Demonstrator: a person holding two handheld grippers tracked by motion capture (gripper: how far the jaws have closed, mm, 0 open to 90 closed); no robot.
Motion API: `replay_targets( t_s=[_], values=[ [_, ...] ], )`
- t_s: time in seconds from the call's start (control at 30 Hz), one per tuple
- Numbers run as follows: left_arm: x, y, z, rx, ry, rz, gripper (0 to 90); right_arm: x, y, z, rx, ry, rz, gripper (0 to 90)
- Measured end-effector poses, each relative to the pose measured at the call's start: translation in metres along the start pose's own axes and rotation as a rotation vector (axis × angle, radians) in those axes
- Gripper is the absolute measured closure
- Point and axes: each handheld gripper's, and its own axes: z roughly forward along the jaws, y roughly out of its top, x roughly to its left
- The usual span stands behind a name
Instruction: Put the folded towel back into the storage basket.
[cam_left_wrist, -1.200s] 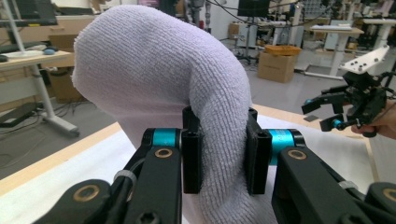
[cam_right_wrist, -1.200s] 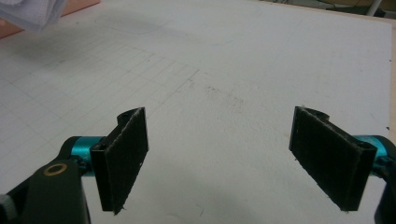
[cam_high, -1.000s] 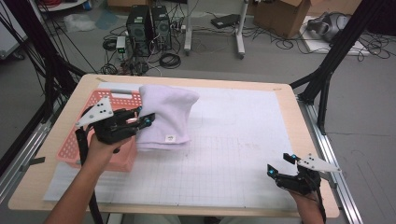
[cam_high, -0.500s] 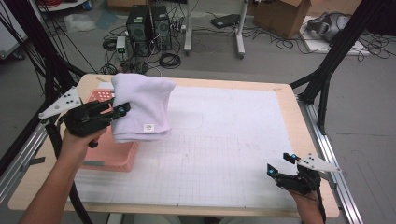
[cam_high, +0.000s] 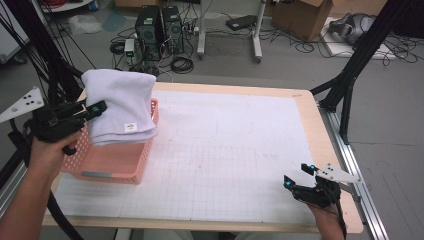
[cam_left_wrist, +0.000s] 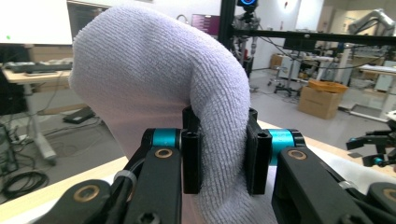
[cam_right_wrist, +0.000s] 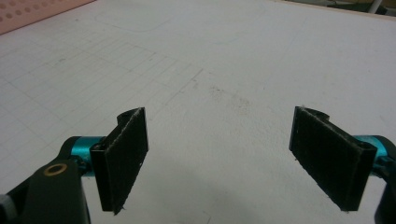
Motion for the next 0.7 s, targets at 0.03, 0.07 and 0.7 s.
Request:
replay_targets(
  t_s=[0.03, 0.07, 0.7],
  values=[
    [0.002, -0.001, -0.003, 0.000, 0.004, -0.002, 73.2, 0.001, 0.000, 0.000, 0.002, 0.002, 0.001, 18.3],
    [0.003, -0.002, -0.005, 0.001, 0.010, -0.005, 73.2, 0.001, 0.000, 0.000, 0.002, 0.002, 0.001, 18.3],
    [0.032, -0.040, -0.029, 0.085, 0.044, -0.068, 73.1, 0.004, 0.001, 0.006, 0.024, 0.002, -0.013, 18.3]
  ],
)
